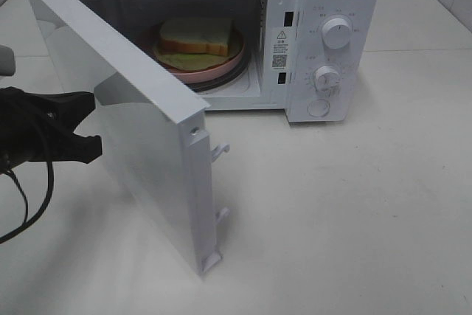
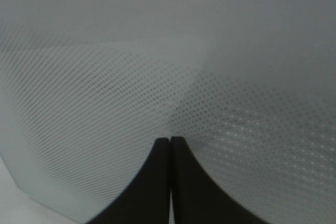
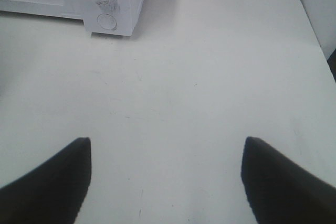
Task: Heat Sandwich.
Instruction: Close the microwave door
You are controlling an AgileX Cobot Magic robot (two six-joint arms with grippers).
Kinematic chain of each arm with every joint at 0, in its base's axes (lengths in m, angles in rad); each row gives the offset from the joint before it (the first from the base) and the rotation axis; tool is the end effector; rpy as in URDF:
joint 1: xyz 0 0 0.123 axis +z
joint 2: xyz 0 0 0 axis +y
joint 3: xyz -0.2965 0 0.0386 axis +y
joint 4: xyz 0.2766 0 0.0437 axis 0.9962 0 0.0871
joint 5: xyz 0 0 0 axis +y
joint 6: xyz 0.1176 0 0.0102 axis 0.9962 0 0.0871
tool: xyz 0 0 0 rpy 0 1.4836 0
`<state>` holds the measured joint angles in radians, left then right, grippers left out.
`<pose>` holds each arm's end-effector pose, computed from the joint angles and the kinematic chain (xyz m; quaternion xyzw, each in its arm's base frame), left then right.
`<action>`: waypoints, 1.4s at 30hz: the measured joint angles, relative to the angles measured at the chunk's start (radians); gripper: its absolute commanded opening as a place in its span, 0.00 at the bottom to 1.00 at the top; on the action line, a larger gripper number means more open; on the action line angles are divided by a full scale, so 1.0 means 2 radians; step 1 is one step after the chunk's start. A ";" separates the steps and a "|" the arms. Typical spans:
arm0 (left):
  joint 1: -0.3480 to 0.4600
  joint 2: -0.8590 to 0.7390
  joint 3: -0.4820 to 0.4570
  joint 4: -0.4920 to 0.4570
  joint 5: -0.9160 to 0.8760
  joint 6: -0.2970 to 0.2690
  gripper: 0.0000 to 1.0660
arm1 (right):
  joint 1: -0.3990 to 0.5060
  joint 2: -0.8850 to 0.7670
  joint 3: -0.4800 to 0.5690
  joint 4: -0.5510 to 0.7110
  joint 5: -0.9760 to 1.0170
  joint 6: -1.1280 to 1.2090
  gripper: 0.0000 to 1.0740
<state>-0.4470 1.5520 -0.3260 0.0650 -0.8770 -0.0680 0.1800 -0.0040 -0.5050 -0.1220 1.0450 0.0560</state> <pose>0.2513 -0.1270 0.1439 0.1805 0.7728 -0.1619 0.5866 0.0312 -0.0070 0.2827 -0.0502 0.8437 0.0020 0.5345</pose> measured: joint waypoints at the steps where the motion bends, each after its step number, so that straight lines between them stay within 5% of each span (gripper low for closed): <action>1: -0.004 0.000 -0.002 -0.001 0.000 0.000 0.00 | 0.000 0.000 0.000 0.000 0.000 0.000 0.71; 24: -0.111 0.096 -0.172 -0.045 0.046 -0.001 0.00 | 0.000 0.000 0.000 0.000 0.000 0.000 0.71; 42: -0.126 0.172 -0.321 -0.052 0.100 -0.001 0.00 | 0.000 0.000 0.000 0.000 0.000 0.000 0.71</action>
<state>-0.6980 1.8970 -0.9670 -0.0400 -0.6770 -0.0700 0.1800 -0.0040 -0.5050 -0.1220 1.0450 0.0560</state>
